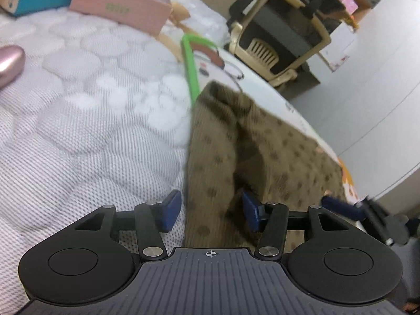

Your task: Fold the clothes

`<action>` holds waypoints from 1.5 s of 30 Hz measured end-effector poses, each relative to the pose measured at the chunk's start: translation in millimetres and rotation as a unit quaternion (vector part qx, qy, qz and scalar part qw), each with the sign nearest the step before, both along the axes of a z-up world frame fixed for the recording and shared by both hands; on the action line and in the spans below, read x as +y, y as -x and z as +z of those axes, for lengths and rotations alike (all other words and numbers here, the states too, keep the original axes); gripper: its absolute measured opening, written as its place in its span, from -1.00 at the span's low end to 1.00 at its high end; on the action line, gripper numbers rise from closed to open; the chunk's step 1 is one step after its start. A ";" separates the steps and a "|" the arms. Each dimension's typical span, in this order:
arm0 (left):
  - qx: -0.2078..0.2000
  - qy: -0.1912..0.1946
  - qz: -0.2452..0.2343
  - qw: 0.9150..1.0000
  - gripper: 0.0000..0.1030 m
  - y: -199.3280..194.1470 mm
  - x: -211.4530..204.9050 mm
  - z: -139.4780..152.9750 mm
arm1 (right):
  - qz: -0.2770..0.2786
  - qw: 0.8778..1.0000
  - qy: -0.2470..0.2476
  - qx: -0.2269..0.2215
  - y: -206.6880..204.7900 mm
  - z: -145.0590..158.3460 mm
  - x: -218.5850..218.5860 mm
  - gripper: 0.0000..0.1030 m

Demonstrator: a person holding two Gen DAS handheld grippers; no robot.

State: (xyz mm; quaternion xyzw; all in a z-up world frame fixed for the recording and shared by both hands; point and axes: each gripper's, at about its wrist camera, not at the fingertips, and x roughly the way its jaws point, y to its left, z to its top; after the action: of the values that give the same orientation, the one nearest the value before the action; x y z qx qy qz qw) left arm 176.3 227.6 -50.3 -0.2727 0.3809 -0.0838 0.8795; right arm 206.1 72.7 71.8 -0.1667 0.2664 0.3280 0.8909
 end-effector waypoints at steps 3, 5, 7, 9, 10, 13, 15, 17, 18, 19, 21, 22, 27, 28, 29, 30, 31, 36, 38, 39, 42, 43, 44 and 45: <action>-0.007 -0.008 0.005 1.000 -0.07 -2.1 -2.8 -0.1 | 0.001 1.000 0.006 -0.004 -0.1 0.4 4.2 0.88; -0.011 -0.011 0.003 1.000 -0.72 -2.9 -4.5 2.7 | 0.009 1.000 0.013 -0.009 5.8 -0.7 8.4 0.88; -0.019 -0.015 0.006 1.000 -0.90 -1.7 -4.8 9.7 | 0.018 0.999 0.024 -0.019 8.2 -2.6 16.9 0.88; -0.035 -0.010 0.002 0.999 -0.90 -0.2 -4.3 19.4 | 0.030 0.999 0.032 -0.027 8.5 -4.4 25.2 0.88; -0.041 -0.001 -0.003 0.999 -0.90 -0.9 -4.2 23.9 | 0.035 0.998 0.035 -0.030 8.2 -5.4 30.5 0.88; -0.040 0.057 -0.017 0.997 -0.90 -9.9 -3.9 29.6 | 0.043 0.997 0.046 -0.039 3.7 -10.9 49.7 0.88; -0.036 0.085 -0.024 0.995 -0.90 -17.7 -6.4 30.1 | 0.038 0.997 0.058 -0.039 -4.6 -18.0 61.3 0.88; -0.039 0.093 -0.035 0.994 -0.90 -22.4 -12.6 31.7 | 0.029 0.996 0.072 -0.041 -12.7 -24.8 69.2 0.83; -0.040 0.096 -0.041 0.994 -0.91 -24.4 -15.9 32.5 | 0.024 0.996 0.078 -0.045 -15.8 -27.3 70.9 0.74; -0.042 0.099 -0.048 0.993 -0.91 -26.4 -19.3 33.3 | 0.022 0.996 0.072 -0.039 -19.6 -26.7 68.5 0.52; -0.047 0.102 -0.059 0.992 -0.90 -29.7 -25.2 35.5 | 0.014 0.998 0.049 -0.022 -27.3 -23.0 59.8 0.37; -0.051 0.100 -0.062 0.992 -0.84 -30.2 -26.8 37.4 | 0.010 0.999 0.038 -0.015 -30.8 -20.1 54.0 0.15; -0.062 0.095 -0.016 0.993 -0.05 -31.6 -4.7 43.3 | -0.010 1.000 -0.009 0.007 -44.8 -9.8 30.0 -0.28; -0.059 0.096 -0.006 0.994 0.08 -30.6 1.3 43.0 | -0.013 1.000 -0.013 0.008 -46.4 -8.9 26.7 -0.29; -0.056 0.095 0.002 0.994 0.11 -29.0 6.7 42.4 | -0.015 1.000 -0.017 0.010 -47.9 -8.0 23.5 -0.30; -0.050 0.092 0.006 0.994 0.20 -26.3 10.8 41.1 | -0.017 1.000 -0.021 0.014 -49.2 -7.8 20.3 -0.30; -0.044 0.089 0.008 0.995 0.40 -23.6 13.3 38.7 | -0.020 0.999 -0.025 0.018 -50.5 -7.7 17.1 -0.30; -0.012 0.101 0.005 0.995 0.64 -21.5 10.6 18.8 | -0.019 0.999 -0.031 0.025 -51.3 -13.6 13.1 -0.30; -0.005 0.111 0.000 0.994 0.61 -27.0 3.3 12.0 | -0.015 0.999 -0.026 0.018 -47.3 -13.2 15.5 -0.30; -0.010 0.109 -0.004 0.994 0.43 -29.6 -2.7 12.0 | -0.014 0.999 -0.025 0.016 -45.1 -12.5 16.0 -0.30; -0.020 0.098 -0.016 0.995 -0.43 -37.0 -17.7 15.0 | -0.014 1.000 -0.019 0.001 -37.0 -8.8 16.1 -0.14; -0.022 0.093 -0.019 0.995 -0.47 -39.2 -21.7 17.1 | -0.016 1.000 -0.016 -0.009 -34.1 -7.3 16.0 0.03; -0.024 0.088 -0.023 0.996 -0.51 -41.5 -25.6 19.1 | -0.016 1.000 -0.012 -0.019 -32.0 -6.2 16.4 0.21; -0.026 0.089 -0.027 0.995 -0.62 -42.9 -28.3 20.9 | -0.013 0.999 -0.008 -0.028 -29.0 -5.4 17.7 0.32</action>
State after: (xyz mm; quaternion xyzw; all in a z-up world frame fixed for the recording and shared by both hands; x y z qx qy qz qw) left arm 219.3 199.3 -29.4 -0.3374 0.3564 -0.1476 0.8587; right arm 235.1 90.3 66.4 -0.1653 0.2403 0.3141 0.9035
